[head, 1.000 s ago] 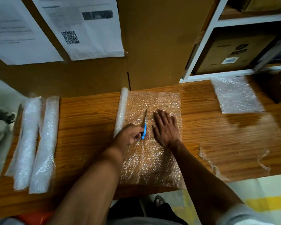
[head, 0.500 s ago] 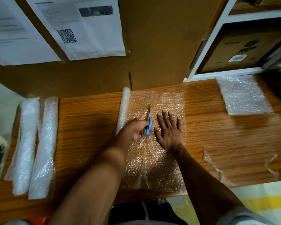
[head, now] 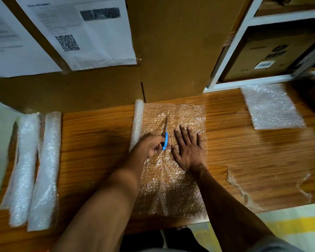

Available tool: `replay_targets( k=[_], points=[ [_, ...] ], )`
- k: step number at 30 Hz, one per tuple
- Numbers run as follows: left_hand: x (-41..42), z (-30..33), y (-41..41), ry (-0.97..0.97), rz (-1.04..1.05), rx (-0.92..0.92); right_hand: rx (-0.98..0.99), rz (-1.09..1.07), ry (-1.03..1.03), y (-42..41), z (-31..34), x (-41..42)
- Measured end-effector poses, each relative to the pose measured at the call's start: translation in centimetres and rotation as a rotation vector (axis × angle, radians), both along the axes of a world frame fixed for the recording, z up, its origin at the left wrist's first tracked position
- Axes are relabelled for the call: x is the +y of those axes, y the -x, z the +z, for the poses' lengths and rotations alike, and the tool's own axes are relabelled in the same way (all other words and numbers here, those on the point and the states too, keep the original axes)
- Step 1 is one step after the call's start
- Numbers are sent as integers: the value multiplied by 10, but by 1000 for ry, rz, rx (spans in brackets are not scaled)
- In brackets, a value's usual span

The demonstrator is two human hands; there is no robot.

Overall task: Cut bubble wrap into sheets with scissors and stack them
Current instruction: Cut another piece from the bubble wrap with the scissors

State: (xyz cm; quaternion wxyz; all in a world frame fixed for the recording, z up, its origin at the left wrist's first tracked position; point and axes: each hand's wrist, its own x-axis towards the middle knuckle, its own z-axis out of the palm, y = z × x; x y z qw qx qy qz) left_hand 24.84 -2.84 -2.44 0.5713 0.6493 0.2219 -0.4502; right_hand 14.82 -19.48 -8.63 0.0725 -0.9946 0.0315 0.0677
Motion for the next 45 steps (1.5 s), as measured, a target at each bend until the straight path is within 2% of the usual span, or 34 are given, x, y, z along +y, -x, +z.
replay_targets(
  k=[6,23,32,45],
  points=[
    [-3,6,-11,43,-23,44,-2,1,-3,0,-1,0],
    [-16,9,-24,27,6,1,5,-3,-15,-1,-3,-1],
    [-21,18,-46,43,-75,5,12,-10,-14,-1,-2,0],
    [-32,20,-59,11,24,-55,8,-10,-10,-1,0,1]
  ],
)
